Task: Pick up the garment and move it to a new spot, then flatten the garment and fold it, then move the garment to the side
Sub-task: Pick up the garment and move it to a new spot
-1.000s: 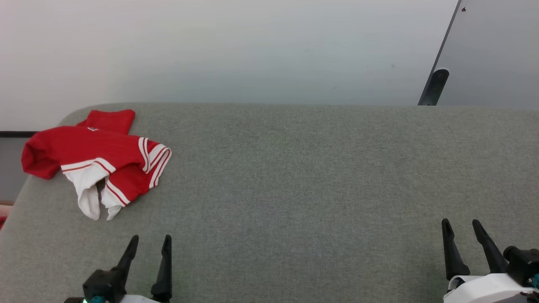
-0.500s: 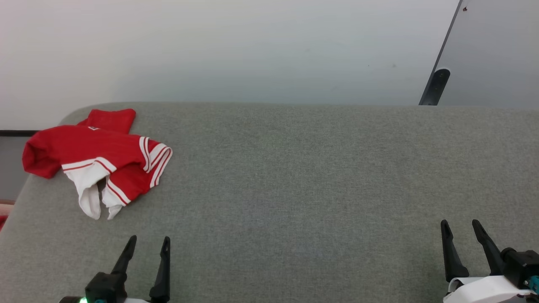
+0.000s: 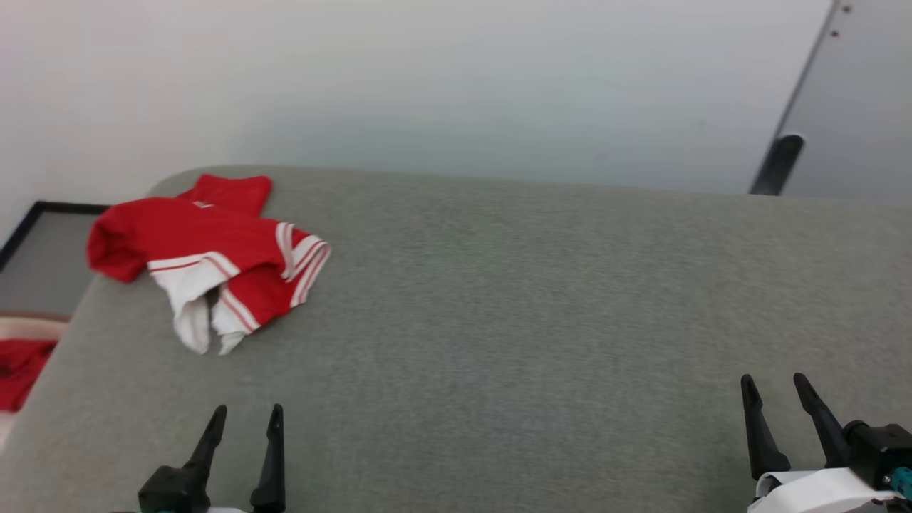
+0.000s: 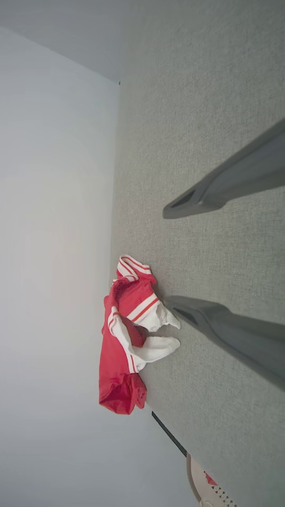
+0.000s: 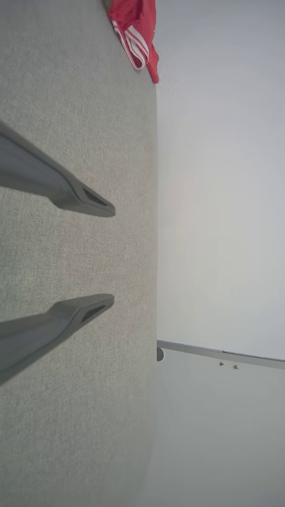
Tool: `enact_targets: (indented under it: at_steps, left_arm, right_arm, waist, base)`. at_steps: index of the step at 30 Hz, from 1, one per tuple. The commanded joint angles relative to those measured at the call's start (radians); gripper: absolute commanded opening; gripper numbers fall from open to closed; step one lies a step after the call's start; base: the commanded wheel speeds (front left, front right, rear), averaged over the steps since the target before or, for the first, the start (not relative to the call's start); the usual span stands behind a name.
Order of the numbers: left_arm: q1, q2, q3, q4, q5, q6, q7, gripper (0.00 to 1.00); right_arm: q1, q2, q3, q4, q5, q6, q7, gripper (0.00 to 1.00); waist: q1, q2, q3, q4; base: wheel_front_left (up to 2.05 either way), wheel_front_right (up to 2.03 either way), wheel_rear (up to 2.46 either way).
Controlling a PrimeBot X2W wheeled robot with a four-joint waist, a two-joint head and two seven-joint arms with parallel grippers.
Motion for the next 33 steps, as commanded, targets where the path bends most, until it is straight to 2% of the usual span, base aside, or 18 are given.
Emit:
enact_targets:
  at_steps: [1,17,25,33]
  left_arm:
    - [0.003,-0.001,0.005,0.003,-0.003,0.004,0.0,1.0]
    - [0.05,-0.034,0.023,-0.01,0.003,0.031,0.0,1.0]
    - [0.11,-0.052,0.078,-0.101,-0.051,0.083,0.0,1.0]
    - [0.183,-0.057,0.083,-0.185,-0.123,0.144,0.0,1.0]
  right_arm:
    - [0.007,-0.006,0.002,0.001,0.007,0.001,-0.003,1.0]
    - [-0.012,-0.02,0.076,0.027,0.025,0.001,0.012,1.0]
    - [-0.142,-0.043,0.229,0.061,0.046,0.001,0.044,1.0]
    - [-0.259,-0.064,0.369,0.146,0.099,0.001,0.029,1.0]
  waist:
    - [-0.0001,0.0,-0.003,0.05]
    - [-0.0001,0.0,-0.028,0.408]
    - [-0.0001,0.0,0.029,0.457]
    - [-0.0001,0.0,0.053,0.471]
  base:
    - [0.0,0.0,0.0]
    - [0.0,0.0,0.0]
    - [0.0,0.0,0.0]
    - [-0.04,-0.04,-0.04]
